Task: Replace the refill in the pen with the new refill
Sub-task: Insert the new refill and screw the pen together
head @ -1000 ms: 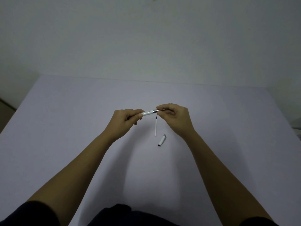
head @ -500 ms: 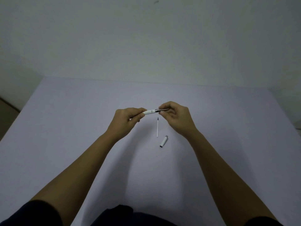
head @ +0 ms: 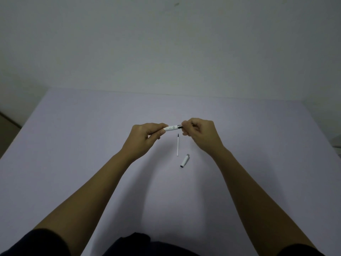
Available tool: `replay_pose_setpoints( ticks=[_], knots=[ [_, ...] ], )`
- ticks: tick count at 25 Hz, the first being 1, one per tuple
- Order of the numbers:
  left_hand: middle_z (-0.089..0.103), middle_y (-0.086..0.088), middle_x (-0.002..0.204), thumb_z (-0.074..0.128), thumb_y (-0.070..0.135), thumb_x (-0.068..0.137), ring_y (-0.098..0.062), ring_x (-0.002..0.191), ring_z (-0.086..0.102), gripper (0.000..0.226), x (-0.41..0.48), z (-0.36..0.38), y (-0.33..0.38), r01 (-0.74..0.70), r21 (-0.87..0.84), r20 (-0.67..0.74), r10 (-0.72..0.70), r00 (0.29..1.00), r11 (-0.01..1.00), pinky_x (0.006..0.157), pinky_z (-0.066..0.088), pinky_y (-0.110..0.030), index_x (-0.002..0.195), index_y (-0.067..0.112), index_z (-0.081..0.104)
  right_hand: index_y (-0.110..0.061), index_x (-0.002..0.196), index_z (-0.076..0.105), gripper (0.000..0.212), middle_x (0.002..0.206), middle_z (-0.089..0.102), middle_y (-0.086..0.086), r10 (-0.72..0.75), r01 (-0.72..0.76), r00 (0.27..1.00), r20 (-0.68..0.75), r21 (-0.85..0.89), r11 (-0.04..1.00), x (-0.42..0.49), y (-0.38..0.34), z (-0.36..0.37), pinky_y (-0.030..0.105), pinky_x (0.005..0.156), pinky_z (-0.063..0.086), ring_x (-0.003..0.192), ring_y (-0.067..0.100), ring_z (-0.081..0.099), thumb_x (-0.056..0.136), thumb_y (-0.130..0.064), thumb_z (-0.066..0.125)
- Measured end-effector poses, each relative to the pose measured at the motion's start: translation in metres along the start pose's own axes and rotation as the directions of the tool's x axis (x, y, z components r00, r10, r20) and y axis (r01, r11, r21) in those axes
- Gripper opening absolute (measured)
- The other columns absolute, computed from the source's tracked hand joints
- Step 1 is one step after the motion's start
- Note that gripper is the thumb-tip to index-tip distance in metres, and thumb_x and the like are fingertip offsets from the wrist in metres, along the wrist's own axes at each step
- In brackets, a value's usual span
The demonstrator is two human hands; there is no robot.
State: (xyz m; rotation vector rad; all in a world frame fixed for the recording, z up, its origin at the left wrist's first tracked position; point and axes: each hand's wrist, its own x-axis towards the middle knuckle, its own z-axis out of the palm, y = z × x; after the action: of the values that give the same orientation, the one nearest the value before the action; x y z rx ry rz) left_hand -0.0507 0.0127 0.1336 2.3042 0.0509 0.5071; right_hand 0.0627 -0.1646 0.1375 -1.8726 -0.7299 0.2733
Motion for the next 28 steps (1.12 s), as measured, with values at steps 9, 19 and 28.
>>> replay_pose_setpoints(
  ticks=[9,19,28],
  knots=[
    [0.067,0.006,0.075,0.058,0.016,0.091,0.003,0.064,0.058,0.020,-0.0009,0.0003,0.0009,0.010,0.015,-0.007,-0.010,1.000,1.000,0.063,0.038,0.000,0.108,0.016,0.069,-0.029,0.093,0.062,0.012,0.085,0.068,-0.009,-0.110,0.112,0.993,0.047,-0.043,0.993,-0.0001,-0.0007,-0.0060,0.021,0.079,0.056,0.084,0.005,0.069,0.086,-0.020,0.062],
    [0.064,0.011,0.074,0.058,0.016,0.091,-0.001,0.063,0.058,0.020,-0.0008,0.0003,0.0030,-0.019,0.025,-0.006,0.020,1.000,1.000,0.064,0.037,0.000,0.107,0.018,0.069,-0.020,0.089,0.063,0.004,0.078,0.066,-0.008,-0.160,0.166,0.986,0.048,-0.184,0.969,-0.0011,0.0043,-0.0070,0.014,0.075,0.051,0.076,0.001,0.062,0.086,-0.018,0.062],
    [0.063,0.012,0.073,0.057,0.016,0.091,0.007,0.064,0.059,0.019,-0.0025,-0.0003,0.0050,-0.001,0.005,0.014,0.000,1.000,1.000,0.062,0.036,0.001,0.106,0.017,0.069,-0.014,0.089,0.068,0.009,0.078,0.067,-0.002,-0.210,0.221,0.975,0.069,-0.295,0.929,0.0000,0.0007,-0.0090,0.014,0.067,0.042,0.072,0.006,0.059,0.088,-0.019,0.060]
  ],
)
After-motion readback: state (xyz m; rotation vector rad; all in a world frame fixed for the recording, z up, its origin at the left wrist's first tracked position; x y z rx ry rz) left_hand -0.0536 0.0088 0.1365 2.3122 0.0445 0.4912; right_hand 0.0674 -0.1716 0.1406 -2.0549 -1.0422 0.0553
